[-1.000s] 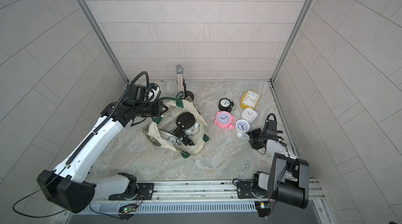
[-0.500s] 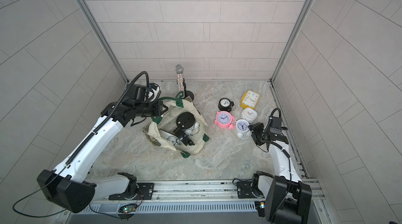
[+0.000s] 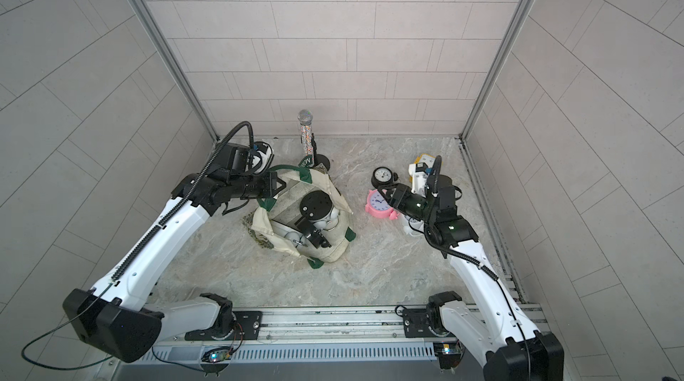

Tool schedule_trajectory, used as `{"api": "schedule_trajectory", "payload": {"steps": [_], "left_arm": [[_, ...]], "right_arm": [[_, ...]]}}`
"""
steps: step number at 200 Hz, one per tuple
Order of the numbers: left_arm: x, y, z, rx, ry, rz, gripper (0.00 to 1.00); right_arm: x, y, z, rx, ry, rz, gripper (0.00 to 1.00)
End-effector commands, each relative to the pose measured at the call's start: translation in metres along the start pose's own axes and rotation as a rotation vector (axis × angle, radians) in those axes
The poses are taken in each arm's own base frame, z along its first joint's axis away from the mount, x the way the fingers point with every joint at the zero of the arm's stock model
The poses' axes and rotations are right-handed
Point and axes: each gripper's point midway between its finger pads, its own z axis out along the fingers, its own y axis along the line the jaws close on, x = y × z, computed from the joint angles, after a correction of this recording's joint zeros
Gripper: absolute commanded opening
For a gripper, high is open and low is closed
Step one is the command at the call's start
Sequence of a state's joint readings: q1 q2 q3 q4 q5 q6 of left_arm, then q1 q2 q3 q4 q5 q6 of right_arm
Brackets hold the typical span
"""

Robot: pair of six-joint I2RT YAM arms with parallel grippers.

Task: Take the alarm clock out of the canvas bag
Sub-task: Pick up the alarm from the canvas bag.

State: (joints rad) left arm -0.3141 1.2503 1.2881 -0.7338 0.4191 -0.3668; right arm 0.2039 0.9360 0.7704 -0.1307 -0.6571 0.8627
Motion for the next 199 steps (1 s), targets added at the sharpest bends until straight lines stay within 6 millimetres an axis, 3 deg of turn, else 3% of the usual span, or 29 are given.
{"api": "schedule_trajectory", "payload": {"steps": [1,57,101,131,199], "left_arm": [[-0.013,-0.009,-0.014,0.029,-0.067,0.018,0.00],[-0.013,-0.007,-0.011,0.025,-0.061,0.013,0.00],[-0.012,-0.006,-0.010,0.025,-0.057,0.011,0.00],[-0.012,-0.007,-0.009,0.027,-0.055,0.012,0.00],[-0.012,-0.007,-0.010,0.029,-0.056,0.014,0.00]], "right_arm": [[0.013,0.033,0.011,-0.029,0.011,-0.235,0.46],[0.089,0.078,0.034,-0.116,0.130,-0.602,0.48],[0.149,0.079,0.047,-0.063,0.223,-0.968,0.50],[0.166,0.067,0.059,-0.031,0.268,-1.028,0.52],[0.182,0.044,0.080,0.012,0.305,-1.023,0.52]]}}
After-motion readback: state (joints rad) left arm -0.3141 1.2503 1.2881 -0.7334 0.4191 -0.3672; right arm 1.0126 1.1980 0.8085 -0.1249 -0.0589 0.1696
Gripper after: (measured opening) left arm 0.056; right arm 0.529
